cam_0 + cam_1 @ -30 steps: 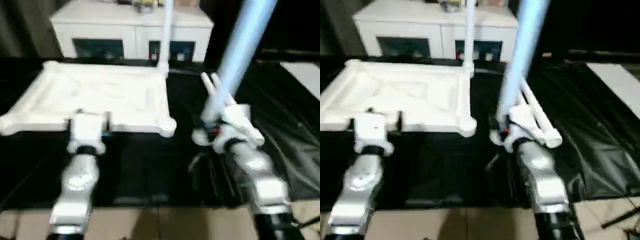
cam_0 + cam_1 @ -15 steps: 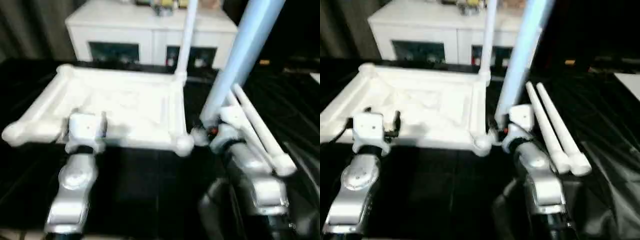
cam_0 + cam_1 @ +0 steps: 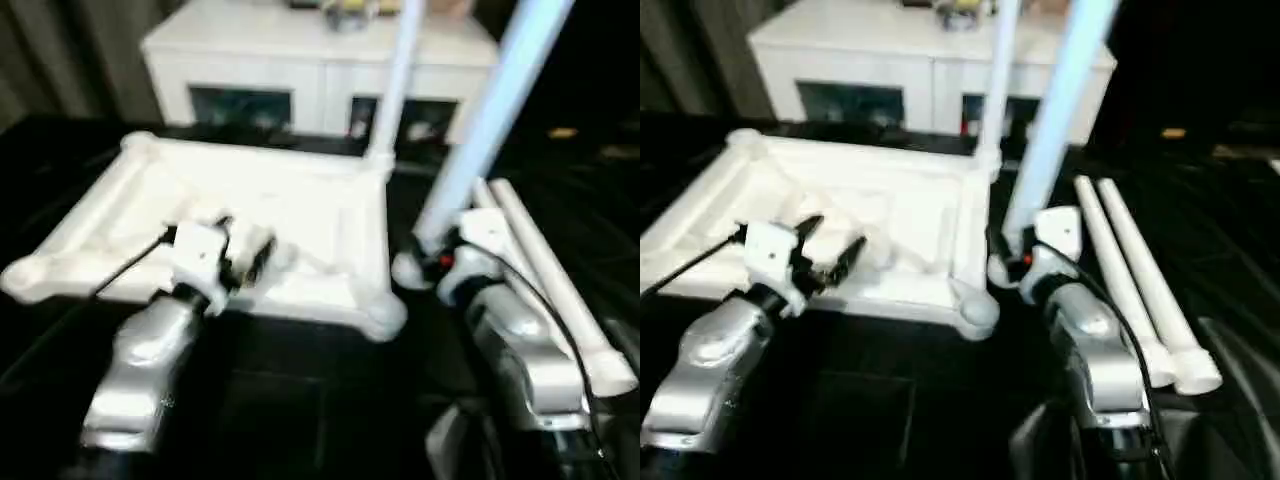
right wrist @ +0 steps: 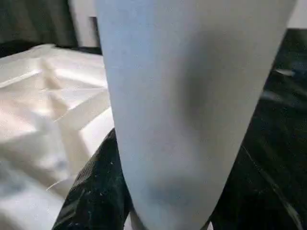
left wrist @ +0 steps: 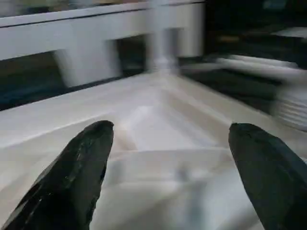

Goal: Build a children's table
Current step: Move to table, then insert table leg to table base

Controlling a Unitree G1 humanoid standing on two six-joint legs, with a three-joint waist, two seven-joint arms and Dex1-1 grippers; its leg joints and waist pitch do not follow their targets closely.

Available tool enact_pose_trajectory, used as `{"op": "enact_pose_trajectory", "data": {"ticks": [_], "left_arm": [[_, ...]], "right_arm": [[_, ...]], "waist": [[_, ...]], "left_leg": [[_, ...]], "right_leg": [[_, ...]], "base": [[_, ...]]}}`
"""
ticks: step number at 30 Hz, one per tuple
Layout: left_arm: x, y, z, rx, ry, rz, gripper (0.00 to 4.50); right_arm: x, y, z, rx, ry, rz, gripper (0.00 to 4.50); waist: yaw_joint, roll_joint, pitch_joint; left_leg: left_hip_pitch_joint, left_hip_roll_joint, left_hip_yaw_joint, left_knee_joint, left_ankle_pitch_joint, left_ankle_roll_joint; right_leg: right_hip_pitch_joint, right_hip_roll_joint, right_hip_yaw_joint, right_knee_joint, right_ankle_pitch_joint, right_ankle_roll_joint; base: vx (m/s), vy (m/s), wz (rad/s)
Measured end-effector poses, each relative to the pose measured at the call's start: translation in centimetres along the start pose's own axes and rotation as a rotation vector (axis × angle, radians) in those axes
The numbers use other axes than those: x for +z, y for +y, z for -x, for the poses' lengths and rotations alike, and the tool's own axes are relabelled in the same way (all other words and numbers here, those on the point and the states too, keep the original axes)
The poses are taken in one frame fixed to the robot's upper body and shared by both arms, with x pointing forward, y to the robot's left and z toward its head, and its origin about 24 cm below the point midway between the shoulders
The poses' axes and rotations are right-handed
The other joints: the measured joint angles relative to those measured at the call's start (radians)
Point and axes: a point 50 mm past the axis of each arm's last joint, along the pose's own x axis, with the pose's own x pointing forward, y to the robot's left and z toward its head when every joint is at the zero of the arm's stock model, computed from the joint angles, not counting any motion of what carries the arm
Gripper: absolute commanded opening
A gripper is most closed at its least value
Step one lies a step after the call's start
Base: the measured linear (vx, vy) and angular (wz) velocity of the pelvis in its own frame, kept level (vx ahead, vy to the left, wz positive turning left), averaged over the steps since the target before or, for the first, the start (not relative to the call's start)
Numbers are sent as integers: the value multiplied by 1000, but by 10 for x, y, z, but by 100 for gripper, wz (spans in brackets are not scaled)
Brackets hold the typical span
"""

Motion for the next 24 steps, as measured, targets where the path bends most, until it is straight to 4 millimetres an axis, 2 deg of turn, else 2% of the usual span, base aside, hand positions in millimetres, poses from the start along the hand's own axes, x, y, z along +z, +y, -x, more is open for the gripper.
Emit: {"op": "enact_pose_trajectory", "data": {"ticks": [2,4,5,7,11,12,15,16,17,20,24], "left_arm": [[3,1,-7,-130,31,-37,445],[7,3,-17,-225,55,-68,445],[8,4,-20,-267,67,-75,445],[5,4,-26,-345,102,-72,445],[-3,4,-40,-479,206,-79,445],[-4,3,-42,-506,227,-73,418],[-7,-1,-46,-597,281,-39,404],[-7,-1,-46,-618,289,-26,374],[-7,-2,-47,-635,295,-16,365],[-10,-5,-47,-687,323,6,361],[-13,-4,-48,-685,337,-17,323]], "right_arm": [[3,-5,3,33,-2,3,186],[5,-10,5,64,-1,4,186],[7,-11,6,78,-1,10,186],[10,-14,7,116,5,27,186],[14,-23,15,200,44,91,186],[14,-25,16,214,53,102,186],[13,-27,21,258,82,119,186],[11,-26,22,269,92,117,186],[10,-26,23,276,100,116,186],[9,-27,24,294,119,133,186],[6,-25,26,329,147,149,186]], "waist": [[-8,-2,4],[-11,-2,5],[-12,-1,5],[-15,1,6],[-15,4,6],[-15,4,5],[-16,7,5],[-17,8,5],[-17,8,5],[-15,11,5],[-13,12,5]], "left_leg": [[14,3,23,-15,1,2],[22,5,38,-24,1,2],[23,5,41,-27,2,3],[24,6,44,-31,19,11],[17,6,45,-31,24,14],[17,6,46,-31,25,15],[11,6,46,-32,27,18],[9,6,46,-32,28,21],[8,6,46,-32,28,22],[6,7,46,-32,29,24],[6,7,47,-32,28,22]], "right_leg": [[7,-11,1,-3,1,0],[12,-19,1,-6,0,5],[12,-21,1,-7,1,6],[11,-22,0,-7,8,4],[7,-22,0,-8,12,4],[6,-22,0,-8,12,4],[2,-22,0,-10,12,4],[0,-22,0,-11,12,4],[-1,-22,-1,-12,12,4],[-1,-22,-1,-13,12,4],[-1,-23,-2,-13,13,3]], "base": [[-72,5,8],[-62,0,8],[0,0,0],[0,0,0],[0,0,0],[0,0,0],[0,0,0],[0,0,0],[0,0,0],[0,0,0],[0,0,0]]}}
